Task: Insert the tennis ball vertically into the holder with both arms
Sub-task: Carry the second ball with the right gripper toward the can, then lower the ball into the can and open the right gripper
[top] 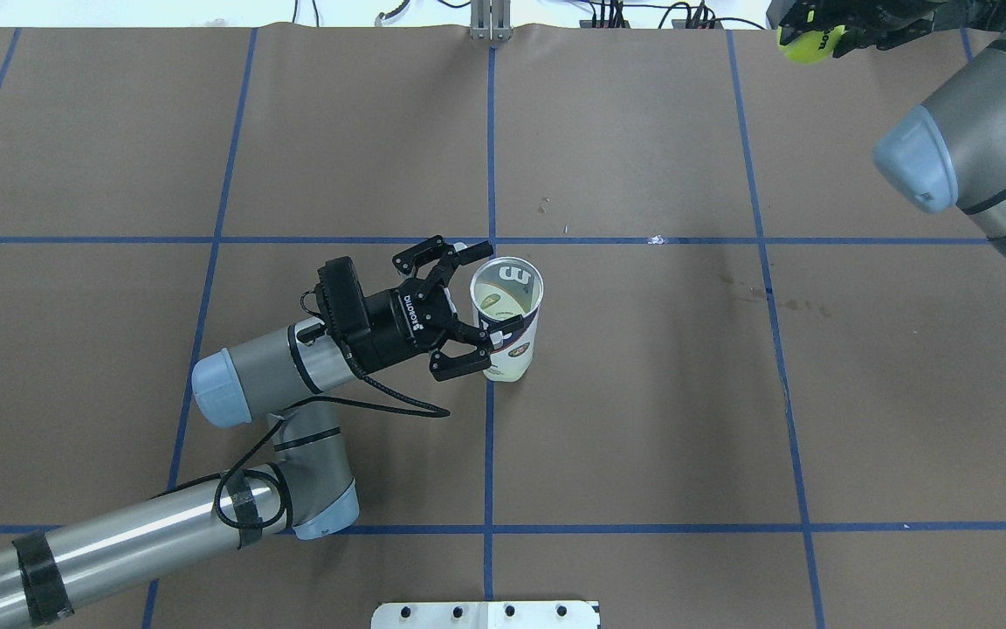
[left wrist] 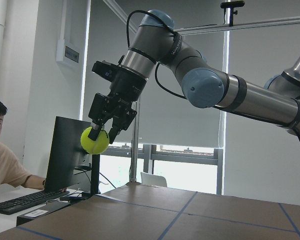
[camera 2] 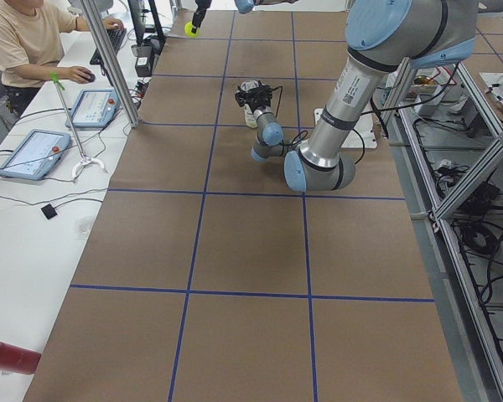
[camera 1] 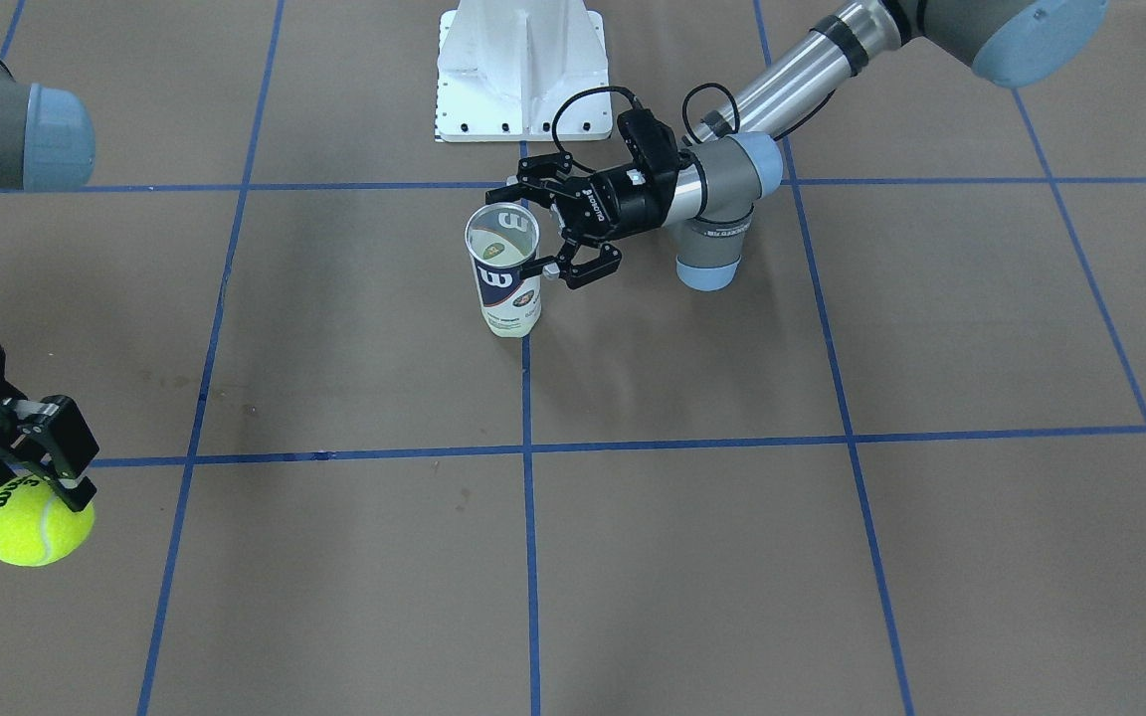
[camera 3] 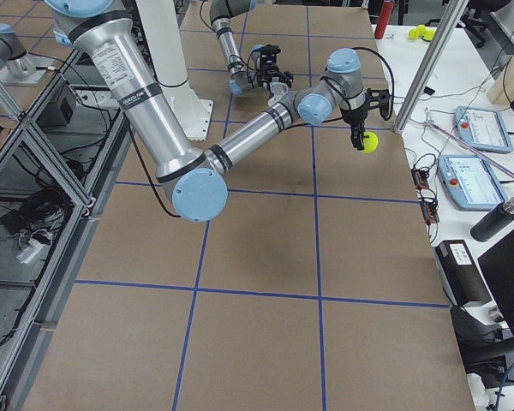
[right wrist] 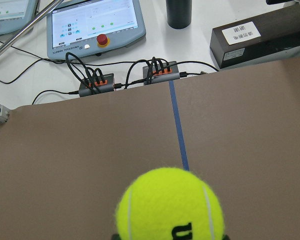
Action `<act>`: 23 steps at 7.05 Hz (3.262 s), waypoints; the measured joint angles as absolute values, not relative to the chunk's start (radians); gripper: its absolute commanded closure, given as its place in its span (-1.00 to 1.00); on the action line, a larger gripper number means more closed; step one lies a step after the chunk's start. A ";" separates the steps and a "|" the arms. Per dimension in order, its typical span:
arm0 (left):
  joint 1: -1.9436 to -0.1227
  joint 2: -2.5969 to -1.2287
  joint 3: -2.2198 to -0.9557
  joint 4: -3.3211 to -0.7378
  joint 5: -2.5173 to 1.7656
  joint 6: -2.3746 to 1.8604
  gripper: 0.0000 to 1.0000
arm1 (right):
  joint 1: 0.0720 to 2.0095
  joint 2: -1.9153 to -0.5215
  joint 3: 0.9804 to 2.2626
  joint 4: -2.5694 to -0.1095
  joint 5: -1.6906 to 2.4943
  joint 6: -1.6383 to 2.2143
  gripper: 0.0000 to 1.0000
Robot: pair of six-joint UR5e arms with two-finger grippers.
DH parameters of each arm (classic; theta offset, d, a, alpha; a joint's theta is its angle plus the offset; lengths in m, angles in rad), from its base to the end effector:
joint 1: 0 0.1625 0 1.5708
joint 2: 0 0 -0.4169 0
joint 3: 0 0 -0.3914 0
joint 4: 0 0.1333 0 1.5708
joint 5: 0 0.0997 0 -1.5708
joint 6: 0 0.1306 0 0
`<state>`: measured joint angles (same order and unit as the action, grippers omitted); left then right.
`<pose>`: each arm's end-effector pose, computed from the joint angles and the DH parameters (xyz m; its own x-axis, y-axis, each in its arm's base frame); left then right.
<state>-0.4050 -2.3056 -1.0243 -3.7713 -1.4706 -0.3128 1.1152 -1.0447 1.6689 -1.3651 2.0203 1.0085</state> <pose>0.5674 -0.4025 0.2356 0.2264 0.9330 -0.2798 0.7782 -0.0005 0.6280 -0.2309 -0.6452 0.3001 0.6072 0.1480 0.7806 -0.4066 0.9020 0.1453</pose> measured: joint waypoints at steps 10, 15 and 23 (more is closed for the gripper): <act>-0.405 -2.304 -1.031 -3.751 -1.471 -0.312 -0.97 | 0.716 -0.987 2.042 -1.607 1.863 1.429 1.00; -0.400 -2.304 -1.028 -3.751 -1.471 -0.313 -0.97 | 0.544 -0.850 2.046 -1.726 1.720 1.535 1.00; -0.399 -2.304 -1.028 -3.752 -1.471 -0.313 -0.97 | 0.492 -0.835 2.044 -1.730 1.654 1.537 -0.97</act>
